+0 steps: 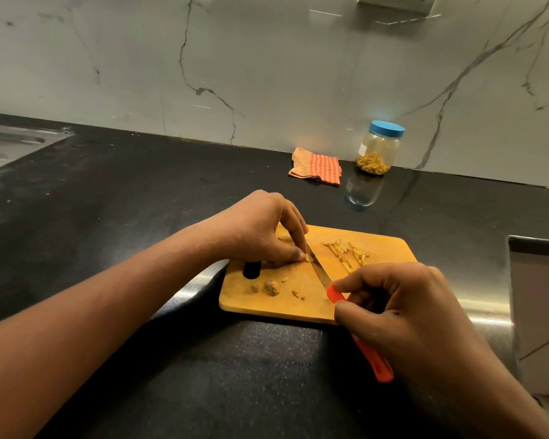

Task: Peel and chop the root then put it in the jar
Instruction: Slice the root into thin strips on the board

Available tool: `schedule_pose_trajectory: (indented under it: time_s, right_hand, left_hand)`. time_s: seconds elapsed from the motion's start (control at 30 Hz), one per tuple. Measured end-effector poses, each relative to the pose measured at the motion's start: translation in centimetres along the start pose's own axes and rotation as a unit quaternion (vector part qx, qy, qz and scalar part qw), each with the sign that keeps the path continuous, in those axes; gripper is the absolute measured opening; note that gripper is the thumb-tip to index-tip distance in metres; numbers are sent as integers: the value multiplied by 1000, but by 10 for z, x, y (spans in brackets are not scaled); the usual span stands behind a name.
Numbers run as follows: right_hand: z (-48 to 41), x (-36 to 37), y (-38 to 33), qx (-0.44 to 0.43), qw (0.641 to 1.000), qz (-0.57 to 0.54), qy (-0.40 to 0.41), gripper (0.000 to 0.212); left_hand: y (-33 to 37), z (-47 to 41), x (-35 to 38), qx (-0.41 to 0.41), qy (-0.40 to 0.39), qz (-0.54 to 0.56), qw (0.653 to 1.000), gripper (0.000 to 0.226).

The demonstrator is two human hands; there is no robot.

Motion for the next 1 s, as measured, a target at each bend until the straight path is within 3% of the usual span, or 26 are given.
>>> schedule_pose_trajectory:
  time_s: [0.43, 0.57, 1.0]
  right_hand:
    - [-6, -2, -13, -4, 998, 48, -38, 18]
    - [3, -13, -16, -3, 998, 59, -18, 20]
    - [-3, -2, -13, -1, 999, 32, -19, 24]
  left_hand:
    - [2, 2, -1, 11, -25, -41, 999, 14]
    - [2, 3, 1, 14, -48, -57, 997, 15]
    - [3, 4, 1, 19, -63, -78, 995, 18]
Point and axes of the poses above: each hand's wrist, its own z-axis away from the middle knuckle, its own x-axis out of the palm, y = z × x, the point moved 9 cm from there along -z, towards the middle knuckle, and after that the axes turned 14 degrees about -y, right-handed, at the moved point
